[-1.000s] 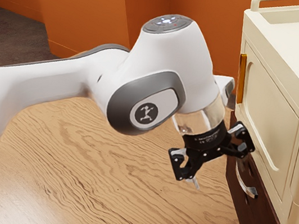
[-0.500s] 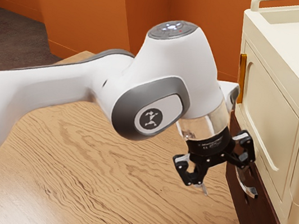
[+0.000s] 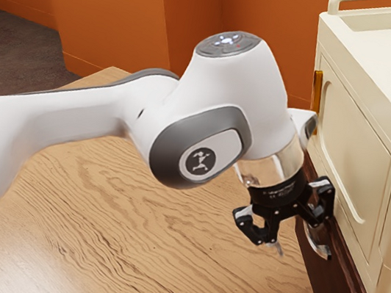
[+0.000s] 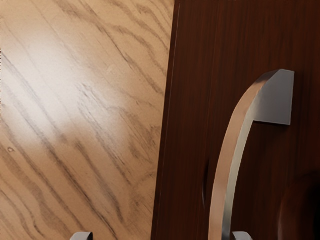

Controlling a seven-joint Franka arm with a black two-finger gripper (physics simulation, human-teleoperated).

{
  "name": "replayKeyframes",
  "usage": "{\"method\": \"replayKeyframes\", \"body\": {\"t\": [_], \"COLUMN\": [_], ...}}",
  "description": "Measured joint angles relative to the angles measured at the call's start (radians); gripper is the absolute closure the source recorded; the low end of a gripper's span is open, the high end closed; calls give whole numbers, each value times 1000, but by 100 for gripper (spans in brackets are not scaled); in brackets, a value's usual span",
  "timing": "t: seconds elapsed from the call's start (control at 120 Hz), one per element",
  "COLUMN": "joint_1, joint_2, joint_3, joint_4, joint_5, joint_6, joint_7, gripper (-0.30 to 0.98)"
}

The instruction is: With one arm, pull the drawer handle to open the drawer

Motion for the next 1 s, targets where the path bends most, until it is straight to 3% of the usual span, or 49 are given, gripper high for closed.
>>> {"method": "replayKeyframes", "body": {"t": [1.0], "joint_1": [38], "joint_2": [-136], "joint_3": [9], "joint_4": [-172], "joint_5": [3], "joint_6": [4], "joint_7": [-8], "gripper": [46]}}
